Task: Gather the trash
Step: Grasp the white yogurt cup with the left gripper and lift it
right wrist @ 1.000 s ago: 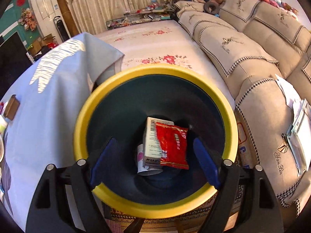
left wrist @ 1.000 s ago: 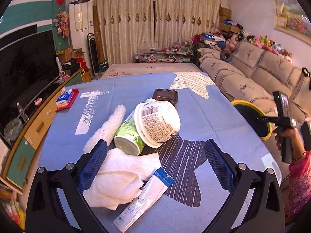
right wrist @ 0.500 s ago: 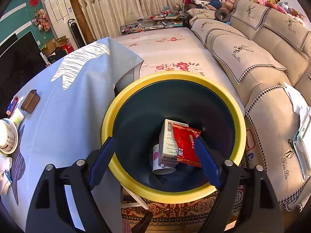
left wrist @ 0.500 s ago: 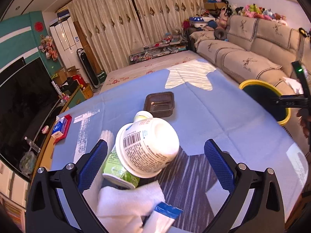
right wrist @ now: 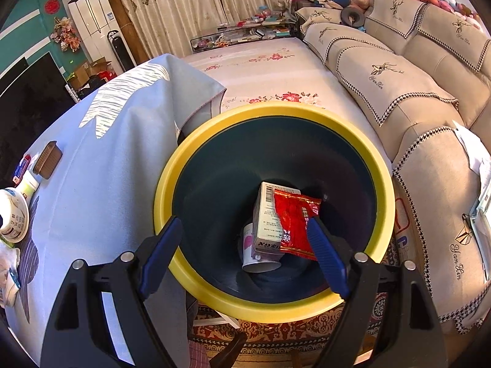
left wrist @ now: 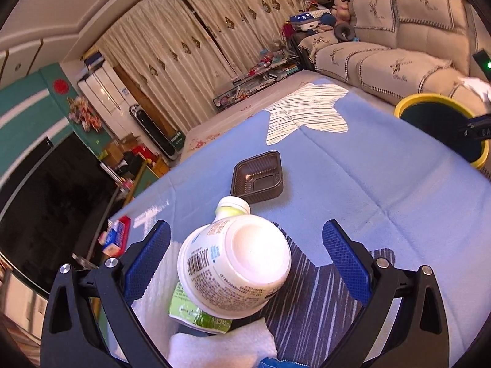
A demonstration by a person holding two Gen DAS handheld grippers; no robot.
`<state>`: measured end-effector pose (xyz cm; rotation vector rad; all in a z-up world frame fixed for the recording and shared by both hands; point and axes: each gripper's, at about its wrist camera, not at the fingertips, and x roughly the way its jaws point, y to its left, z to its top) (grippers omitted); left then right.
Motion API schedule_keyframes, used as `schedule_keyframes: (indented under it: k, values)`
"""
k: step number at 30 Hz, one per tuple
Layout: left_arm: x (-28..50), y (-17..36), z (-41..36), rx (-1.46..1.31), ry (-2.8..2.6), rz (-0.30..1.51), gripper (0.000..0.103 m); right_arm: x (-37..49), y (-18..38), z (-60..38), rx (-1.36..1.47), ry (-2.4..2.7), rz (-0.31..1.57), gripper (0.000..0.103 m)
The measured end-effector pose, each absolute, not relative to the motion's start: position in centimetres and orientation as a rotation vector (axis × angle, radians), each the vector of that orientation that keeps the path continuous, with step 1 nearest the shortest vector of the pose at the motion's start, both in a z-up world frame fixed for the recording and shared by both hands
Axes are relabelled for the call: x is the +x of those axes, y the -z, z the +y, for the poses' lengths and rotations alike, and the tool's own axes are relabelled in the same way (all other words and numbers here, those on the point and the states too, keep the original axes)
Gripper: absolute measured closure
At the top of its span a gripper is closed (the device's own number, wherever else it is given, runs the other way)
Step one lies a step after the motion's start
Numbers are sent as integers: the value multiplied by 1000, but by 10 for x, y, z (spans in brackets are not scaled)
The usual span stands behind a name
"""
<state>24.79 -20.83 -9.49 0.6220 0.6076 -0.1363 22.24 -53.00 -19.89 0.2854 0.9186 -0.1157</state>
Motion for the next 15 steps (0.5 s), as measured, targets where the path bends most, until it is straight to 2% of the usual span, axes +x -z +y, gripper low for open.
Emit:
schedule_keyframes:
  k: [4, 10, 12, 14, 15]
  values:
    - [252, 107, -218, 704, 111, 615, 10, 222, 202, -531, 290, 112, 927, 24]
    - [263, 121, -214, 719, 98, 670, 12, 221, 205, -533, 291, 110, 933, 24]
    - [265, 124, -214, 736, 79, 667, 16, 220, 206, -533, 291, 110, 935, 24]
    - [264, 124, -212, 745, 55, 650, 29, 220, 206, -532, 288, 107, 937, 24]
    - [265, 122, -210, 731, 59, 651, 29, 220, 206, -532, 289, 105, 938, 24]
